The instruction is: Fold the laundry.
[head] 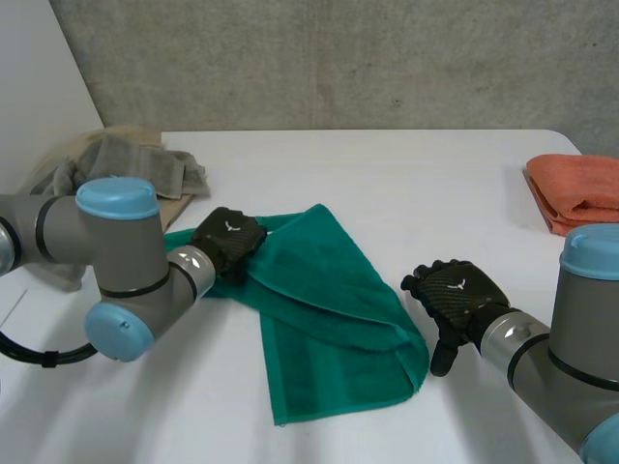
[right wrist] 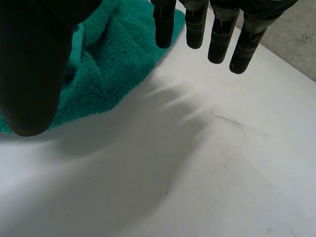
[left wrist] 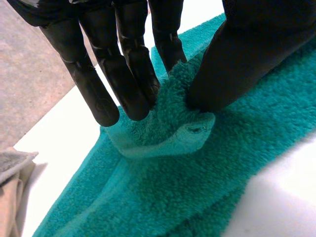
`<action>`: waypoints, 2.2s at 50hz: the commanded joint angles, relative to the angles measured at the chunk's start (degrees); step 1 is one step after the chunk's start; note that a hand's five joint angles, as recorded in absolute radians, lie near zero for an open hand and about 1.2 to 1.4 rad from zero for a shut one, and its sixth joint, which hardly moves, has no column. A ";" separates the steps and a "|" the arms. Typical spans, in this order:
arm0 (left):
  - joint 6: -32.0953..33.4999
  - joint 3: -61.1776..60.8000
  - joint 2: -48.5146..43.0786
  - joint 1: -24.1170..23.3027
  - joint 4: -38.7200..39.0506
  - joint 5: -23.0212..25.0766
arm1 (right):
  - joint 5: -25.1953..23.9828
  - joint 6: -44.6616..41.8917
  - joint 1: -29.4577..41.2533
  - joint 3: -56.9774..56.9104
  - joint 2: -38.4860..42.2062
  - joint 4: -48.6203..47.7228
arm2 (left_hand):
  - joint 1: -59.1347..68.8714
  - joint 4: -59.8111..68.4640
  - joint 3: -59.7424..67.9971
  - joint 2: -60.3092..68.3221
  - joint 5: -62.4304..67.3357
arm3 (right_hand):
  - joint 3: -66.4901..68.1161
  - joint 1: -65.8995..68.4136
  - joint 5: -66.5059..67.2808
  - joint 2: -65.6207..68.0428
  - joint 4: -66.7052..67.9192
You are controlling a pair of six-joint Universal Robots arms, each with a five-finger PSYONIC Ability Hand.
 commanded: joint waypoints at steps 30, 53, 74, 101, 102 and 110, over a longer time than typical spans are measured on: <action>-6.69 -3.77 32.53 -3.80 -0.17 -3.99 | 3.51 32.90 6.14 -8.57 10.56 1.14 | 16.31 11.48 12.03 11.66 13.75 | 24.72 25.45 23.10 24.31 23.57; -7.83 -10.80 39.56 -2.57 0.00 -3.82 | 2.55 4.60 -11.10 -16.28 -16.41 -0.98 | 16.31 11.48 12.03 11.66 13.75 | 67.81 68.54 66.20 67.40 66.66; -10.73 -15.29 30.77 -1.26 1.94 -3.82 | 2.63 4.86 1.57 -23.77 4.06 5.53 | 16.31 11.48 12.03 11.66 13.75 | -2.19 -1.46 -3.80 -2.60 -3.34; -10.38 -15.20 31.30 -1.61 2.03 -3.82 | -1.66 -14.21 -15.66 -26.50 7.49 6.51 | 16.31 11.48 12.03 11.66 13.75 | -0.26 0.48 -1.87 -0.66 -1.40; -10.38 -15.28 31.21 -1.61 2.03 -3.82 | -4.11 -14.73 -15.48 -26.67 7.66 4.84 | 16.31 11.48 12.03 11.66 13.75 | -0.26 0.48 -1.87 -0.66 -1.40; -10.38 -16.69 31.65 -1.26 2.11 -3.82 | -15.03 -22.99 -15.31 -31.68 12.93 2.63 | 16.31 11.48 12.03 11.66 13.75 | 3.10 3.83 1.49 2.69 1.95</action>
